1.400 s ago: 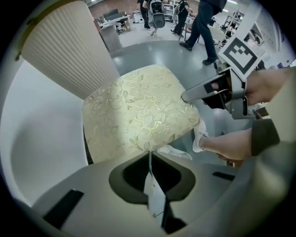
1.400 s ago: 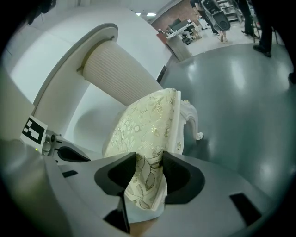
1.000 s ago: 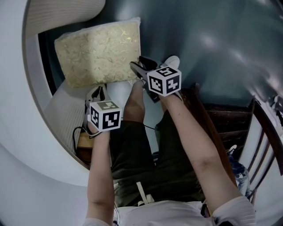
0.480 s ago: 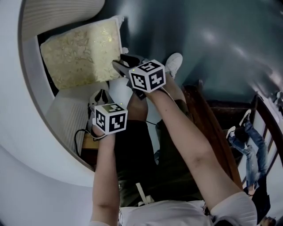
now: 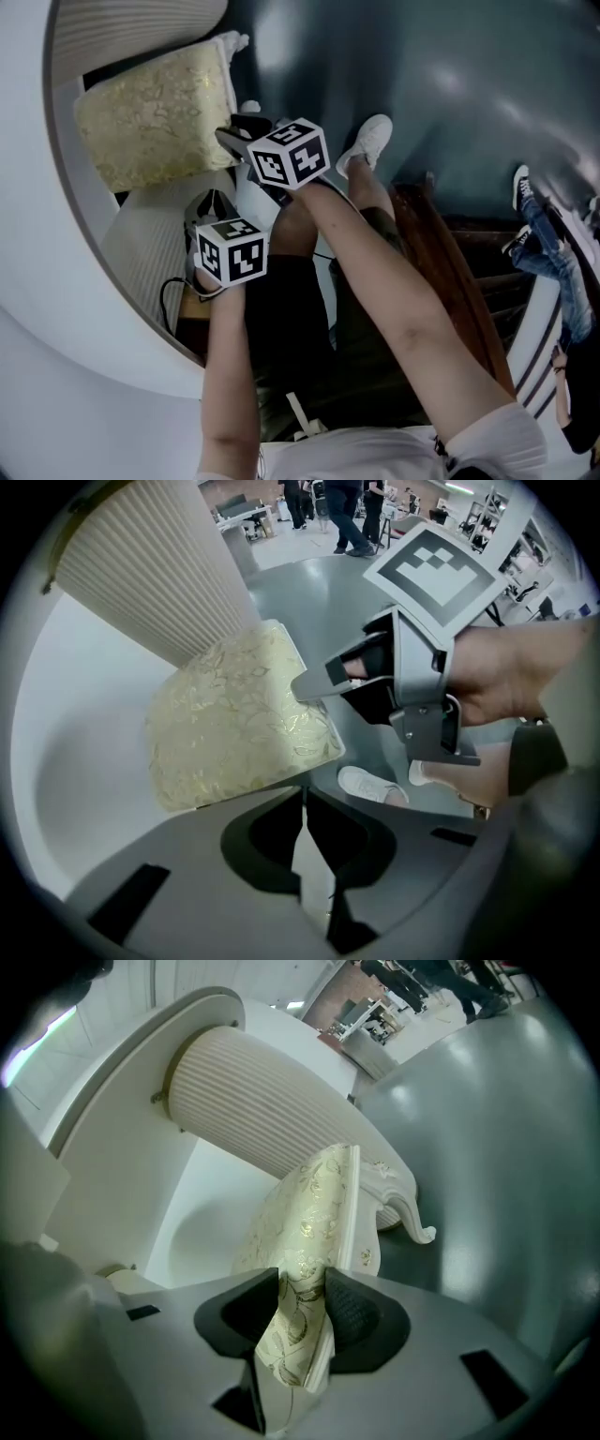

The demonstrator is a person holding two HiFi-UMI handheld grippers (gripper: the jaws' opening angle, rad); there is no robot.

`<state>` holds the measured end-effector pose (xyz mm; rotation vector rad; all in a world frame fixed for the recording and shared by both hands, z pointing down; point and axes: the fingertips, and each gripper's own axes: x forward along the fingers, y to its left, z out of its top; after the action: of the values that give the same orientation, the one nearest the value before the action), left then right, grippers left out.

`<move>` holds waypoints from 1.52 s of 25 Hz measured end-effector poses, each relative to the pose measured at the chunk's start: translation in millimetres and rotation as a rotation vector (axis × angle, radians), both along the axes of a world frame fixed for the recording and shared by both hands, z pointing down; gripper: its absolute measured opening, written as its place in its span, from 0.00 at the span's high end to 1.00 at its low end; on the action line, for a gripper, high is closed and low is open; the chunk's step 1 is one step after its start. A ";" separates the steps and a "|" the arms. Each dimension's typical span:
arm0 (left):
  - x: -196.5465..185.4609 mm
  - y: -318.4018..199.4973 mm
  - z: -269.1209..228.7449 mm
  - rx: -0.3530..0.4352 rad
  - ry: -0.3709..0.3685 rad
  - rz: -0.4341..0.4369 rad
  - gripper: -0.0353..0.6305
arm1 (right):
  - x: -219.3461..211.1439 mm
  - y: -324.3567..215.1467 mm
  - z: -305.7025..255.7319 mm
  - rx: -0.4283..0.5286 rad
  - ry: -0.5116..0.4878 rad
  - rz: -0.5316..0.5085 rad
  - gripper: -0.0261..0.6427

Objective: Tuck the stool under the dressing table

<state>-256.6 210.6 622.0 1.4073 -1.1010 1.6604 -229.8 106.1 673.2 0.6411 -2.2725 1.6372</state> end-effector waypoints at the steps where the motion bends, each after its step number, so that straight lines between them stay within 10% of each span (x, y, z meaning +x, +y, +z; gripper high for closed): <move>1: 3.0 0.7 0.5 0.001 -0.001 -0.002 0.92 | 0.1 -0.4 0.1 0.003 -0.005 0.002 0.72; 26: 44.8 -0.2 6.5 0.027 -0.002 -0.048 0.93 | 11.2 8.1 -3.3 0.065 -0.005 -0.183 0.86; 38: 104.2 -45.8 -31.0 0.158 0.188 -0.021 0.94 | 106.8 -2.1 -58.5 0.099 0.077 -0.122 0.95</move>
<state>-152.4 164.9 590.9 1.6107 -1.1532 1.4190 -123.1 104.1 614.8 0.5650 -2.3002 1.4272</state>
